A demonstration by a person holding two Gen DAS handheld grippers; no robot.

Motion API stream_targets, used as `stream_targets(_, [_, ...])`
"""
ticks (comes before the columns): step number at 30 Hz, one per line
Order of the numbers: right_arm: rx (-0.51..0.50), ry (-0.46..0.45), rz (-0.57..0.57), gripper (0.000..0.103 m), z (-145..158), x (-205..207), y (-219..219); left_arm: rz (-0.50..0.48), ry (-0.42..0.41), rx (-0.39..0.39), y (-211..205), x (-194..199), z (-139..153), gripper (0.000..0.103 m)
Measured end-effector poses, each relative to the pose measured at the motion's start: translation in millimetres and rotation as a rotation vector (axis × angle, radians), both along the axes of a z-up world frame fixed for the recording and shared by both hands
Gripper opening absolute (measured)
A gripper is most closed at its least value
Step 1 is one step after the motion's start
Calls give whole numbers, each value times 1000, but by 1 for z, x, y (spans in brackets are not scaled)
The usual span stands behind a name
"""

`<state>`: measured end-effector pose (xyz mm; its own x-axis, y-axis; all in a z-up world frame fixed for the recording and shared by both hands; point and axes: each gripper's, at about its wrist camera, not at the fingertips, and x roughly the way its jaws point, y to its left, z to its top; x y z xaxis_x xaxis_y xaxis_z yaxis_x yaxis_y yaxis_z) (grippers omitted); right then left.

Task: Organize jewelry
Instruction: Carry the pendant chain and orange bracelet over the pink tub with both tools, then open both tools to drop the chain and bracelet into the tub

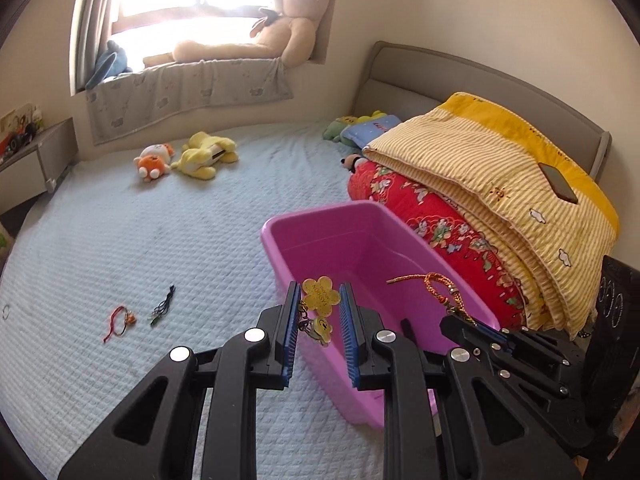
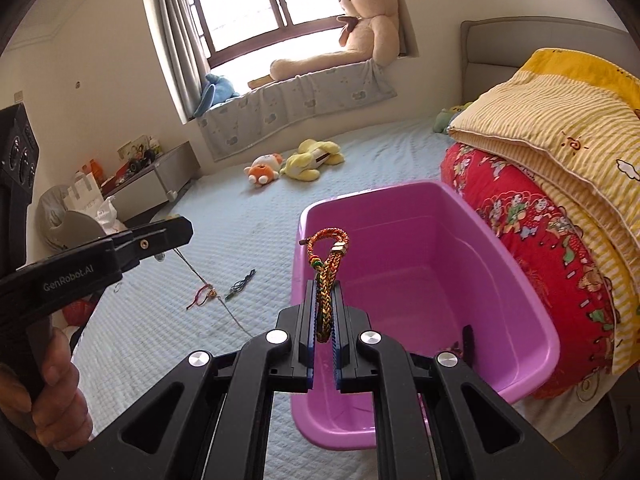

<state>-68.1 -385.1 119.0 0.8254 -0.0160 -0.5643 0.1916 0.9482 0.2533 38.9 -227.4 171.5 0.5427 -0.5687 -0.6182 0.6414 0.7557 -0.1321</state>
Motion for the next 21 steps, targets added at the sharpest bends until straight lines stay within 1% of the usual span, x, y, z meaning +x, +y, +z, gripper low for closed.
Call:
stream_targets(3, [-7,-15,-36,7,8,-1,-19,-43,-24,-17,-24,-1,16,20])
stream_targets(5, [-11,-19,-55,7,10,-3,-31,-63,-30,-19,-41,-2,21,20])
stream_targets(9, [-11,-3,-80,7,8,-1,-53,-82,-19,-1,-68,-1,16,20])
stream_targets(11, [-1,15,-85,7,1,1,-60,-85,-2,22,-79,1,5,20])
stream_targets(14, [21,67,-78,7,-15,9,-68,-78,45,71,-94,8,-18,20])
stream_targets(21, [70,197,-55,7,-60,32,-75,-60,153,237,-115,25,-90,20])
